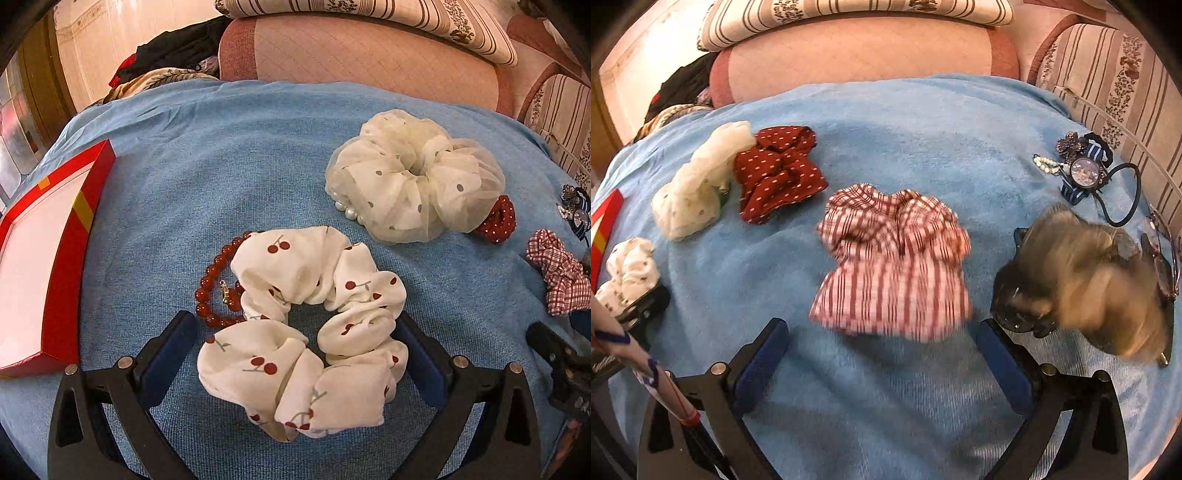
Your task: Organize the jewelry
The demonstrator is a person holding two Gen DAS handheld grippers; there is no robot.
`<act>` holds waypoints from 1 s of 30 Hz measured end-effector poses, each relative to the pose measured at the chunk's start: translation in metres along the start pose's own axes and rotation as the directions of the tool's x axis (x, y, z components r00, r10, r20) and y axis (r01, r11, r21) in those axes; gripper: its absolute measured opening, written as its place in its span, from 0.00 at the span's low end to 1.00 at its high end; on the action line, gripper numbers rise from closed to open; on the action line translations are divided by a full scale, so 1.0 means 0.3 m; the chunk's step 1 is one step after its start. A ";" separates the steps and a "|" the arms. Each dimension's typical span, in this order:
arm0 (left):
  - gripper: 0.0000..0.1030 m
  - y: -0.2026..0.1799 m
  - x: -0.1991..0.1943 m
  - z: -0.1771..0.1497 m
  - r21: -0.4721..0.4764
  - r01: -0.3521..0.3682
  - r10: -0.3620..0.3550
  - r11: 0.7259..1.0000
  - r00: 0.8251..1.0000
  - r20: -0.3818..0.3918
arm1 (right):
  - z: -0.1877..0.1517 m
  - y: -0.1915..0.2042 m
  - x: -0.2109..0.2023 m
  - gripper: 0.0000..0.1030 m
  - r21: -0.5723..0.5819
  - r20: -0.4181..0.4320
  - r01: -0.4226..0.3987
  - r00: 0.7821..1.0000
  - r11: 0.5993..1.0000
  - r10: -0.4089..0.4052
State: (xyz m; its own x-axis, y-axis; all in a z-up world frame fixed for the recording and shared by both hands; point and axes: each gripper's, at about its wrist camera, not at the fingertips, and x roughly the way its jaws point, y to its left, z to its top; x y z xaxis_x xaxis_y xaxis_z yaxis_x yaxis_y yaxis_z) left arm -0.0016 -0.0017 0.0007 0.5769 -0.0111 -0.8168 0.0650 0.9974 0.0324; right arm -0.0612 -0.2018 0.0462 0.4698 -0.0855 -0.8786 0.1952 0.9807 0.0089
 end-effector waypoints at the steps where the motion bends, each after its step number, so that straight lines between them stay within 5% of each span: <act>1: 1.00 -0.002 0.000 -0.001 0.000 0.000 0.000 1.000 1.000 0.000 | -0.007 0.003 -0.009 1.00 -0.004 -0.003 -0.010 1.000 1.000 0.010; 7: 1.00 -0.004 -0.006 0.005 -0.002 0.001 -0.001 1.000 1.000 0.002 | -0.063 -0.012 -0.146 0.96 0.037 0.044 -0.131 0.991 0.991 0.129; 17: 1.00 -0.002 -0.114 -0.058 0.051 0.049 -0.049 0.998 0.999 0.000 | -0.136 -0.180 -0.411 0.96 0.206 0.263 -0.211 0.952 0.956 0.154; 21: 1.00 0.007 -0.321 -0.164 0.108 0.070 -0.086 0.992 0.985 0.149 | -0.194 -0.158 -0.446 0.96 0.216 0.276 -0.205 0.951 0.954 0.142; 25: 1.00 0.041 -0.588 -0.224 0.147 0.074 -0.116 0.986 0.944 0.308 | -0.260 -0.097 -0.550 0.96 0.160 0.321 -0.169 0.940 0.973 0.110; 30: 1.00 0.087 -0.732 -0.301 0.147 0.093 -0.142 0.985 0.919 0.367 | -0.329 -0.038 -0.676 0.96 0.125 0.399 -0.124 0.915 0.984 0.065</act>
State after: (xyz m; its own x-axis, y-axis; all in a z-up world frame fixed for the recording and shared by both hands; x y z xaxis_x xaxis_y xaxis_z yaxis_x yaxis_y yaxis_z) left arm -0.2001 0.0331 0.1290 0.8202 -0.1781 -0.5437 0.2376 0.9705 0.0405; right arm -0.2437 -0.1783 0.1771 0.7856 -0.0846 -0.6129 0.2411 0.9542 0.1774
